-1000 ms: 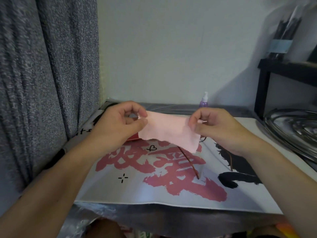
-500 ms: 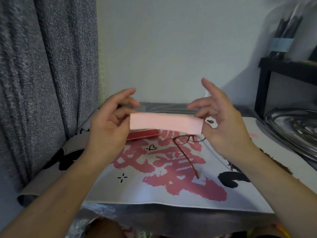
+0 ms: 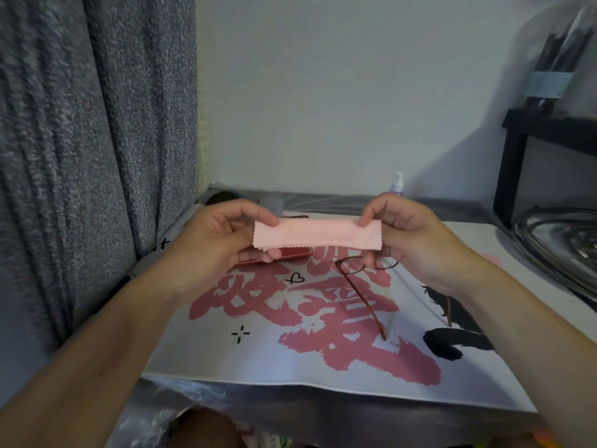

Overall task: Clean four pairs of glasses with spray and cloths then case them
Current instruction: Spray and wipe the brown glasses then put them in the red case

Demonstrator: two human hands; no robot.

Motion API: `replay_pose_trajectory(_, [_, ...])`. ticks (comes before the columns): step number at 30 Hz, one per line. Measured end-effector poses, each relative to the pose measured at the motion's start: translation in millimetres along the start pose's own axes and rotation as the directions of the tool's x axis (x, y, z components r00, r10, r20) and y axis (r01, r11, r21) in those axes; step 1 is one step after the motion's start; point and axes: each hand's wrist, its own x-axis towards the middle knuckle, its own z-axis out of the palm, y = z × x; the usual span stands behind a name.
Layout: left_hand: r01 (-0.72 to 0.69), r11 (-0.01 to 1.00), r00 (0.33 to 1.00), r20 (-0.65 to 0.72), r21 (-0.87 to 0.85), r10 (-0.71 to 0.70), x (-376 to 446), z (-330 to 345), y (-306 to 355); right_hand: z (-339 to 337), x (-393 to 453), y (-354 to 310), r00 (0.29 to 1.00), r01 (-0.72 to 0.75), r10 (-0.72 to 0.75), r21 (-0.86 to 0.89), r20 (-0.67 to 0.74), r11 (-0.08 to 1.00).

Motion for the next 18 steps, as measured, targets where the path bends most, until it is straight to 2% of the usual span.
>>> replay_pose_trajectory(6, [0.053, 0.983, 0.996, -0.074, 0.177, -0.04, 0, -14, -4, 10, 21, 3, 0.989, -0.132, 0.131, 0.014, 0.07, 0.991])
replay_pose_trajectory(10, [0.198, 0.941, 0.956, -0.264, 0.276, -0.124, 12, -20, -10, 24, 53, 11, 0.973, -0.223, 0.225, -0.054, 0.044, 0.973])
replay_pose_trajectory(12, [0.26, 0.906, 0.934, -0.325, 0.334, -0.148, 19, -23, -13, 35, 71, 17, 0.978, -0.204, 0.207, -0.186, -0.007, 0.961])
replay_pose_trajectory(15, [0.308, 0.795, 0.918, -0.383, 0.523, -0.103, 29, -27, -28, 54, 92, 26, 0.982, -0.188, 0.173, -0.41, -0.073, 0.893])
replay_pose_trajectory(18, [0.328, 0.641, 0.916, -0.4, 0.694, -0.036, 39, -31, -50, 71, 108, 36, 0.971, -0.229, 0.223, -0.613, -0.088, 0.756])
